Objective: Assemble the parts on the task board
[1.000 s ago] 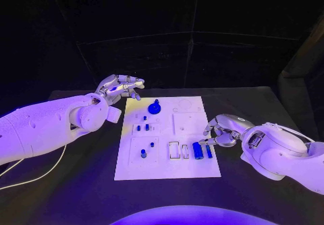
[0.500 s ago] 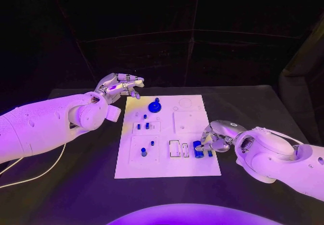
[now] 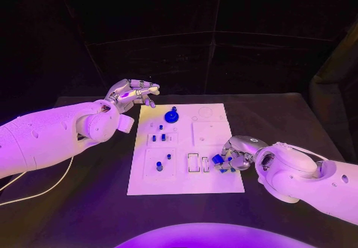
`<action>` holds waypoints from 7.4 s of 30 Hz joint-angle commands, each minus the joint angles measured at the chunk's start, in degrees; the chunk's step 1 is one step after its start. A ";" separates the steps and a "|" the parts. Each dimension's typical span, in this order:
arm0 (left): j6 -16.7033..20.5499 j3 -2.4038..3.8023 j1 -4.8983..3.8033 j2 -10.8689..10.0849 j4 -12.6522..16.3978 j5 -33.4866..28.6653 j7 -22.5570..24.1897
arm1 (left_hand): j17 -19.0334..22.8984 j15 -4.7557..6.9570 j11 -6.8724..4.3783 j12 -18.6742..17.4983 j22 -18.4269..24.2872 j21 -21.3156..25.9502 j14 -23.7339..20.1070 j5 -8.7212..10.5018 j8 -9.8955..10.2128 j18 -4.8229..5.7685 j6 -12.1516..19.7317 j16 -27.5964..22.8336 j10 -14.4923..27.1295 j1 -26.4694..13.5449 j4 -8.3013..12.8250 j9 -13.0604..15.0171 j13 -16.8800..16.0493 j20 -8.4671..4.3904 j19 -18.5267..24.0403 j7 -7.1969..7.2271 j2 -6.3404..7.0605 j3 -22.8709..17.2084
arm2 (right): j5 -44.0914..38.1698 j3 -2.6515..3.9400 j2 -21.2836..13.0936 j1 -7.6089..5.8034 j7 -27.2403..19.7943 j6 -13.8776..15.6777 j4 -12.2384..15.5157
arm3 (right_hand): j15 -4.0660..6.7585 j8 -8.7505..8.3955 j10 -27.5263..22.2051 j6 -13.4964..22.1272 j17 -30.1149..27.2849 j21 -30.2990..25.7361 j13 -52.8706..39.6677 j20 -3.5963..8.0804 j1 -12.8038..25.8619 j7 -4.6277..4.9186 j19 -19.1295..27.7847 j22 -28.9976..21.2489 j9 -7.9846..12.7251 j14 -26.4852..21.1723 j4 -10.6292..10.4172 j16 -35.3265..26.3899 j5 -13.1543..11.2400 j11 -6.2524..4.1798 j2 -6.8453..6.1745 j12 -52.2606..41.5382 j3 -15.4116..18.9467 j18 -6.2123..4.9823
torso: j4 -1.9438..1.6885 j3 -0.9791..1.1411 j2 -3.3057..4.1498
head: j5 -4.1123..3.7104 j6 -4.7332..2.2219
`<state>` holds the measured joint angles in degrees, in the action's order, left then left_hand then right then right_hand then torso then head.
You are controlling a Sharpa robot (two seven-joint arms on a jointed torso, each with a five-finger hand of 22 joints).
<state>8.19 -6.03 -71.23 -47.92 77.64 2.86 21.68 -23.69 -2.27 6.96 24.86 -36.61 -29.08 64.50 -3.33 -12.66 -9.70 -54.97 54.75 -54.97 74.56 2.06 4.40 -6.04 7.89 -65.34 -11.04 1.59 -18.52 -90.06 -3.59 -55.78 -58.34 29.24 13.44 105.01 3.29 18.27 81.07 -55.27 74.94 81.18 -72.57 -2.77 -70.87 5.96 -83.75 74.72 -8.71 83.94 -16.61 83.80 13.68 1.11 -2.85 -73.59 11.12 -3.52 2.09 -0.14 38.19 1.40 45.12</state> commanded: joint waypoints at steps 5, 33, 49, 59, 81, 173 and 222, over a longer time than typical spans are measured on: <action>-0.59 0.04 -0.10 -0.08 0.17 -0.16 0.30 | 0.05 0.05 -0.06 0.39 0.10 0.28 -0.44 -0.19 -0.18 -0.71 0.33 0.23 0.35 0.49 0.16 -0.08 0.07 0.00 -0.50 0.06 -0.16 0.26 | -1.05 -0.02 1.10 0.80 1.18 -1.18 -0.67 | -0.11 0.50 0.21 -0.24 1.96 0.36 -0.06 -0.08 0.20 -0.30 -0.89 0.19 -0.15 3.64 0.15 0.36 0.59 -0.14 0.58 -0.07 0.21 0.38 | 0.05 -0.05 -0.02 | 0.04 0.10; -1.65 0.02 -0.10 -0.09 0.35 -0.16 0.12 | 0.17 0.00 0.01 0.49 0.16 0.36 -0.55 -0.18 -0.25 -0.70 0.52 0.24 0.54 0.31 0.07 -0.11 0.12 0.03 -0.44 -0.02 -0.14 0.45 | 11.83 0.06 1.23 1.16 0.63 15.27 4.23 | 0.66 3.31 1.19 -2.26 3.71 1.20 -1.74 0.61 -2.75 -1.30 -1.36 1.60 -1.12 3.93 0.30 1.09 12.64 -1.07 4.78 -0.37 0.10 0.64 | -0.16 -0.05 0.04 | 0.48 -0.67; -1.63 0.02 -0.12 0.00 0.48 -0.16 0.03 | 0.24 0.00 0.00 0.56 0.20 0.40 -0.61 -0.27 -0.31 -0.71 0.61 0.27 0.66 0.49 0.14 -0.12 0.16 0.04 -0.43 0.00 -0.36 0.34 | 12.21 0.08 6.83 1.14 4.24 10.40 1.52 | 0.93 4.42 1.09 -3.03 3.62 1.14 -1.44 0.86 -0.79 -1.76 -1.30 1.55 -1.74 3.88 0.00 0.98 10.90 -1.42 5.02 0.49 1.67 0.62 | -0.02 -0.05 0.00 | 1.62 -0.50; -1.72 0.02 -0.14 -0.15 0.58 -0.16 -0.04 | 0.28 0.02 -0.01 0.61 0.21 0.41 -0.64 -0.33 -0.37 -0.72 0.64 0.30 0.71 0.62 0.22 -0.12 0.18 0.03 -0.42 0.01 -0.44 0.26 | 9.43 0.09 8.52 1.13 7.19 12.12 -0.09 | 0.55 4.52 -1.23 -0.38 2.76 -0.14 2.30 0.66 9.18 -1.19 -0.48 -0.29 -2.34 3.60 -0.38 0.24 -7.67 -0.93 0.30 6.00 4.14 0.26 | 0.04 -0.06 -0.03 | 1.81 -0.47; -1.79 0.02 -0.15 -0.23 0.55 -0.16 -0.07 | 0.28 0.02 -0.01 0.61 0.21 0.41 -0.64 -0.33 -0.37 -0.72 0.64 0.30 0.71 0.62 0.22 -0.12 0.18 0.03 -0.42 0.01 -0.44 0.26 | 6.48 0.09 7.71 1.13 3.85 9.99 1.36 | 0.74 7.61 -1.89 -0.24 3.56 -0.28 4.28 0.66 0.46 -1.59 -0.54 -0.10 -4.19 3.75 2.34 0.11 -5.76 -1.21 -1.54 9.75 -3.60 0.27 | 0.14 -0.04 -0.05 | 1.81 -0.17; -2.10 -0.07 -0.12 -0.43 0.88 -0.15 0.29 | 0.42 0.01 0.01 0.80 0.26 0.44 -0.72 -0.38 -0.55 -0.71 0.74 0.39 0.84 0.74 0.38 -0.12 0.24 0.03 -0.41 -0.01 -0.49 0.22 | -8.13 0.03 -1.11 1.23 7.17 -6.45 -0.22 | 0.38 0.39 -1.70 -1.87 4.95 0.54 3.01 0.39 -14.38 -0.68 -0.96 1.74 -1.40 3.97 10.32 0.27 2.06 -0.71 4.57 10.76 -3.90 0.60 | 0.12 -0.05 -0.07 | -1.00 -0.17; -2.29 -0.08 -0.12 -0.38 1.10 -0.15 0.23 | 0.46 0.00 0.03 0.85 0.27 0.45 -0.76 -0.37 -0.59 -0.71 0.80 0.42 0.91 0.70 0.38 -0.13 0.26 0.04 -0.39 -0.04 -0.49 0.24 | 15.02 0.12 3.87 1.13 6.32 9.26 1.97 | 1.33 -1.51 1.52 -7.73 7.88 2.41 -0.59 1.15 -4.76 -2.29 -2.21 4.73 -1.70 4.60 2.48 1.94 15.70 -1.98 -0.38 6.62 -8.06 1.17 | 0.04 -0.07 0.01 | -0.12 0.12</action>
<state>6.56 -6.15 -71.25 -48.31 78.60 2.85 21.30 -23.29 -2.27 6.96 25.52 -36.40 -28.85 64.09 -3.33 -12.89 -9.70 -54.55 54.99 -54.56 74.80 2.22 4.33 -5.83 7.89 -65.34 -11.03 1.36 -18.36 -75.67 -3.49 -52.02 -57.12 34.45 23.65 107.05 4.22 16.76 82.05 -62.60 74.92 83.38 -73.10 -2.13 -76.22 3.67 -83.95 74.91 -10.35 84.05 -13.83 85.53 29.16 -0.86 -3.22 -66.63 3.11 -3.55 2.13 -0.23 38.22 1.24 45.24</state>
